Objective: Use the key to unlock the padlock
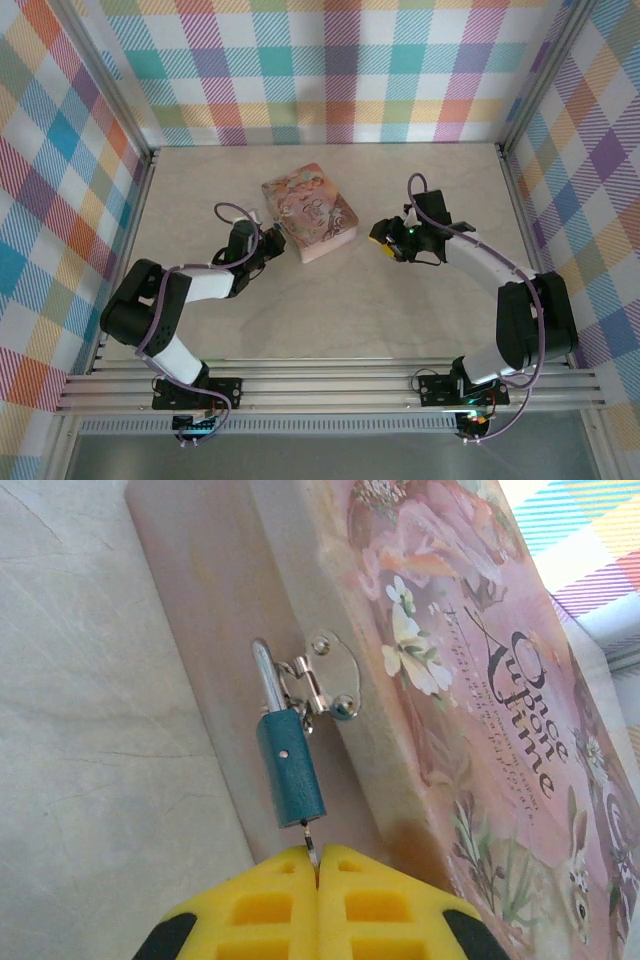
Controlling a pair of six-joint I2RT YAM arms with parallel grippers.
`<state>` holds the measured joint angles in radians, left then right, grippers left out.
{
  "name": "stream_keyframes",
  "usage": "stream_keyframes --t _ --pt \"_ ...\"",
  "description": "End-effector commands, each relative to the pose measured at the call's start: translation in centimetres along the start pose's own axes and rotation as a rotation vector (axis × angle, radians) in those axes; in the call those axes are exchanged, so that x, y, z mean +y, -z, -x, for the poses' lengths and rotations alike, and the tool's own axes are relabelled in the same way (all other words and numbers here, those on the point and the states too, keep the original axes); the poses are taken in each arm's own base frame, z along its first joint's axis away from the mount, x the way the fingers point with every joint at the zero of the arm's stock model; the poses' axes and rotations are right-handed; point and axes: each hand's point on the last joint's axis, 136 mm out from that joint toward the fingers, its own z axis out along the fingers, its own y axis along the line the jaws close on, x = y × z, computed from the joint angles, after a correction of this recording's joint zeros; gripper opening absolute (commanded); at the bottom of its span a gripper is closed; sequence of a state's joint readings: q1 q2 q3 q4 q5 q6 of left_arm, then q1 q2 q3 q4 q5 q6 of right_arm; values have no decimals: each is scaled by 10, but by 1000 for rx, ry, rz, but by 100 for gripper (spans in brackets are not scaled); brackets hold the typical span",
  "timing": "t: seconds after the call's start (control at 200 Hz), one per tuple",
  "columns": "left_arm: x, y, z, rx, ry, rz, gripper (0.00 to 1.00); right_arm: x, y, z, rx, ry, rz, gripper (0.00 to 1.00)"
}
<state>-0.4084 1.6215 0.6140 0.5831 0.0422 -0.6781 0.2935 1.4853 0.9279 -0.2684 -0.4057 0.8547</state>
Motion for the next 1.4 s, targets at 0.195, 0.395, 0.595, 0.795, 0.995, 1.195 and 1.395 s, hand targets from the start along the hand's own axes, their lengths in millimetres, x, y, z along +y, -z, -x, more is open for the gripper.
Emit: stream_keyframes --t 0.195,0.395,0.595,0.795,0.995,1.195,1.395 --pt "3 -2 17 -105 35 37 0 0 -3 1 13 1 22 51" --pt "18 -3 23 -86 30 64 0 -1 -3 1 14 -4 21 51" --pt "31 -8 21 -55 41 68 0 -3 -4 2 15 -8 21 51" --pt "44 -10 11 -15 58 54 0 -5 -2 4 11 -12 19 51" --pt "38 -15 7 24 52 6 0 -7 -2 3 12 -17 15 51" --pt "42 -10 3 50 55 27 0 -6 2 4 3 -11 13 51" --pt "43 13 -4 88 33 52 0 -5 9 6 -14 -3 10 52"
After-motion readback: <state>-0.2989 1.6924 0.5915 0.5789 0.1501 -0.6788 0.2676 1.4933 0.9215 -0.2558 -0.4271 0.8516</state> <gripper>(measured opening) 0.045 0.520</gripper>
